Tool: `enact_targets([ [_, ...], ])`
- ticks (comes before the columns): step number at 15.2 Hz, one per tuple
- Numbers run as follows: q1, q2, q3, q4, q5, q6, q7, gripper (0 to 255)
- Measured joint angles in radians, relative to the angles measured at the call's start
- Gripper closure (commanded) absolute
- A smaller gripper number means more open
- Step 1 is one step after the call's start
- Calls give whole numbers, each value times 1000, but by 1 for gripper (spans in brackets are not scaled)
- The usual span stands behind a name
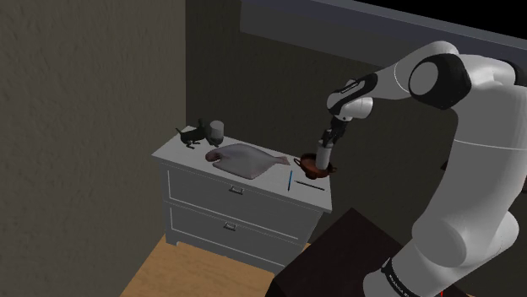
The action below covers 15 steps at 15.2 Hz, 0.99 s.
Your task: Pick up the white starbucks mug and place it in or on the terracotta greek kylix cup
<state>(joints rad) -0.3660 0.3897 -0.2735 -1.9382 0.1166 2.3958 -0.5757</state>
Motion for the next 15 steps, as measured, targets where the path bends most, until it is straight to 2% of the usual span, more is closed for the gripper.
enact_targets([
  [4, -1, 2, 0, 0, 1, 2, -1, 255],
  [5, -1, 1, 0, 0, 1, 2, -1, 0],
  [11, -1, 1, 0, 0, 1, 2, -1, 0],
  [15, 12, -67, -12, 8, -25, -69, 16, 0],
])
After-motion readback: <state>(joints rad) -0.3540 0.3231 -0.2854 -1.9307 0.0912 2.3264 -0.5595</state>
